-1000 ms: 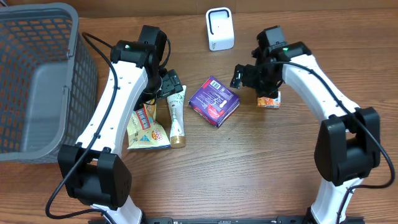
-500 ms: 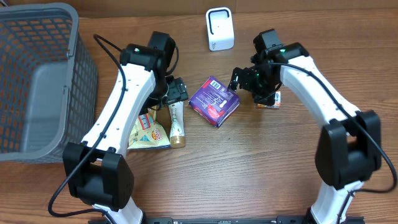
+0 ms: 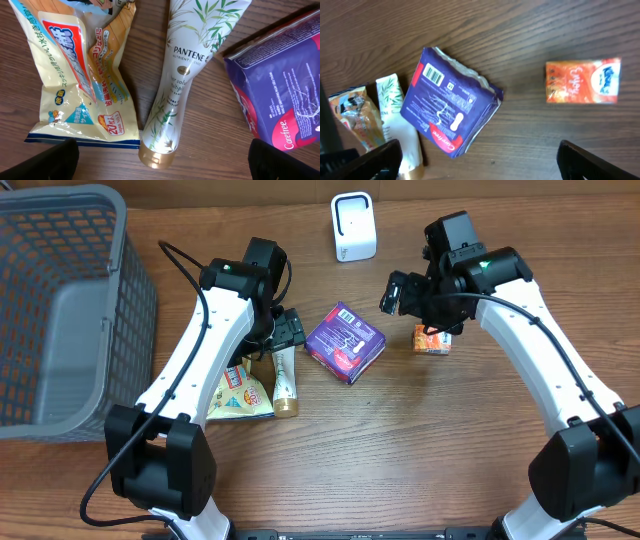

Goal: Scan the item barcode

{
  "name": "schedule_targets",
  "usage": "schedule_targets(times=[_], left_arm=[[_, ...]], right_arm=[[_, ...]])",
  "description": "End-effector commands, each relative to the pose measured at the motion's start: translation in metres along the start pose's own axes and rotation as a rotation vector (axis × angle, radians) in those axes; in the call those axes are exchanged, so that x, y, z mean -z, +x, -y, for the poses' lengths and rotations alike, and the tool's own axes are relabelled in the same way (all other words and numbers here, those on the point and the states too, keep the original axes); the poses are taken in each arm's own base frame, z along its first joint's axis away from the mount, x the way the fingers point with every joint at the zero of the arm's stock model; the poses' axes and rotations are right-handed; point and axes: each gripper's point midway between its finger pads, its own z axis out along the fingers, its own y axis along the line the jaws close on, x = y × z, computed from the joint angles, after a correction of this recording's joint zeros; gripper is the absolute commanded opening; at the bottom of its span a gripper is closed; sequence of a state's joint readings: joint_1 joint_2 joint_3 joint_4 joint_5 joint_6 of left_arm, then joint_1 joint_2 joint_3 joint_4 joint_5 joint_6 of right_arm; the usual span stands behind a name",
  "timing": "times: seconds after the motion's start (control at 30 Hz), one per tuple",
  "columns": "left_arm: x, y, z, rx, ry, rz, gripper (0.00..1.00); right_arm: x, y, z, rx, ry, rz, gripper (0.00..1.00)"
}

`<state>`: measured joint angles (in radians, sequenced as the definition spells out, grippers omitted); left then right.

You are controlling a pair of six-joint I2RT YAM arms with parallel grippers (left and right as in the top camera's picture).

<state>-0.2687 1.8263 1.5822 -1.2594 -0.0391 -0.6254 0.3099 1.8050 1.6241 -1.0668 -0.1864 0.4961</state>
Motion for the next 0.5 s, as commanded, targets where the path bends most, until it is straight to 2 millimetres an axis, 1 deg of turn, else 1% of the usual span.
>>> schedule_targets(times=[0.0, 0.03, 0.07, 0.13, 0.17, 0.2, 0.23, 0.27, 0.3, 0.33, 0.4, 0.47], left_arm=[[-0.003, 0.001, 0.001, -0.024, -0.009, 0.005, 1.00], [-0.003, -0.001, 0.001, -0.023, -0.010, 0.015, 1.00], [-0.003, -0.003, 0.001, -0.023, -0.009, 0.022, 1.00], [-0.002, -0.008, 0.004, -0.022, 0.003, 0.041, 1.00], [-0.002, -0.009, 0.005, -0.020, 0.008, 0.047, 0.99], [-0.002, -0.011, 0.006, -0.020, 0.013, 0.052, 1.00], [-0.002, -0.011, 0.007, -0.020, 0.015, 0.055, 1.00], [-0.002, -0.011, 0.007, -0.020, 0.015, 0.055, 1.00], [-0.002, -0.011, 0.007, -0.020, 0.016, 0.054, 1.00], [-0.002, -0.011, 0.008, -0.020, 0.019, 0.054, 1.00], [-0.002, -0.012, 0.010, -0.021, 0.031, 0.056, 1.00], [-0.002, -0.012, 0.015, -0.021, 0.052, 0.054, 1.00]], right_arm=[[-0.015, 0.002, 0.009, 0.014, 0.030, 0.003, 0.82], [-0.022, 0.004, 0.008, 0.008, 0.014, -0.001, 0.80], [-0.026, 0.006, 0.008, 0.004, 0.002, -0.005, 0.81], [-0.039, 0.012, 0.005, 0.000, -0.043, -0.023, 0.92], [-0.042, 0.014, 0.005, 0.000, -0.052, -0.029, 0.93], [-0.048, 0.017, 0.006, -0.001, -0.063, -0.036, 0.93], [-0.052, 0.020, 0.008, -0.013, -0.066, -0.038, 0.90], [-0.056, 0.020, 0.011, -0.035, -0.061, -0.035, 0.82], [-0.061, 0.021, 0.013, -0.062, -0.057, -0.028, 0.77], [-0.067, 0.021, 0.016, -0.108, -0.059, -0.020, 0.76], [-0.073, 0.023, 0.019, -0.168, -0.062, -0.019, 0.82], [-0.080, 0.027, 0.021, -0.224, -0.068, -0.023, 0.82]])
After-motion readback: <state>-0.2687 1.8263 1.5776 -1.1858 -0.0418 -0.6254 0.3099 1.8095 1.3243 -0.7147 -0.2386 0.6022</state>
